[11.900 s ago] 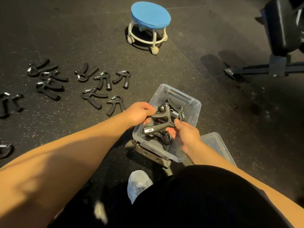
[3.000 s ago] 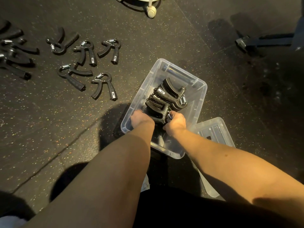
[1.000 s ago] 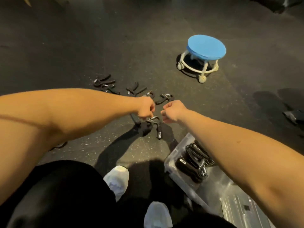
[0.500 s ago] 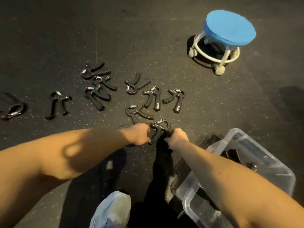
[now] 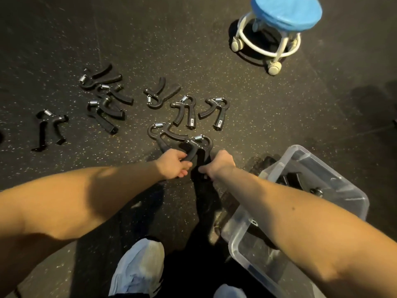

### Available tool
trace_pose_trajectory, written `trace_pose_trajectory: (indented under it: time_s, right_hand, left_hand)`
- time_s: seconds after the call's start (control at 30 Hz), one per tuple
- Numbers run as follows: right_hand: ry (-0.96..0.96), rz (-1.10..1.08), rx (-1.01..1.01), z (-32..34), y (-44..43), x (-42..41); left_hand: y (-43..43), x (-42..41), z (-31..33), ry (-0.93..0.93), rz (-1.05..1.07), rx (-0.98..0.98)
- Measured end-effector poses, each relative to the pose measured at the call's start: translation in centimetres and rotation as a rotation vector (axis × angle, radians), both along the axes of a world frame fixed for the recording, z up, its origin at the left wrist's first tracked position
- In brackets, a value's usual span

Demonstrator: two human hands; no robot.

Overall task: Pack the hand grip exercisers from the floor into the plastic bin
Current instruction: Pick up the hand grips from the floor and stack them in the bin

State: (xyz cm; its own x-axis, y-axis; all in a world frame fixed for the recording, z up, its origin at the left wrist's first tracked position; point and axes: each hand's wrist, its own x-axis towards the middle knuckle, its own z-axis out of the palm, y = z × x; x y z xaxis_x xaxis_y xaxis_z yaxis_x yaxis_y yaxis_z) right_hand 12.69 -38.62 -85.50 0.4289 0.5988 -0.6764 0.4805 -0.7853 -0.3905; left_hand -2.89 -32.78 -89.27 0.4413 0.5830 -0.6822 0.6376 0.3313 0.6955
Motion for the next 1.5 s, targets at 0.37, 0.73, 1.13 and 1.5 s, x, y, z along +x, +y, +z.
trace_pose_trajectory:
  time_s: [0.37, 0.73, 1.13, 1.5]
  right_hand:
    - [0.289, -0.219, 0.543, 16.3, -6.0, 6.8]
    - [0.237, -0.470, 0.679, 17.3, -23.2, 12.3]
    - [0.353, -0.966, 0.739, 11.4, -28.2, 9.7]
    - [0.221, -0.962, 0.606, 9.0, -28.2, 8.8]
  left_hand:
    - [1.0, 3.5, 17.1, -0.115, -0.487, 0.345]
    - [-8.8, 14.9, 21.0, -0.143, -0.906, 0.387]
    - [-18.2, 16.1, 14.6, -0.299, -0.198, 0.225]
    - [-18.6, 14.8, 10.6, -0.081, -0.576, 0.381]
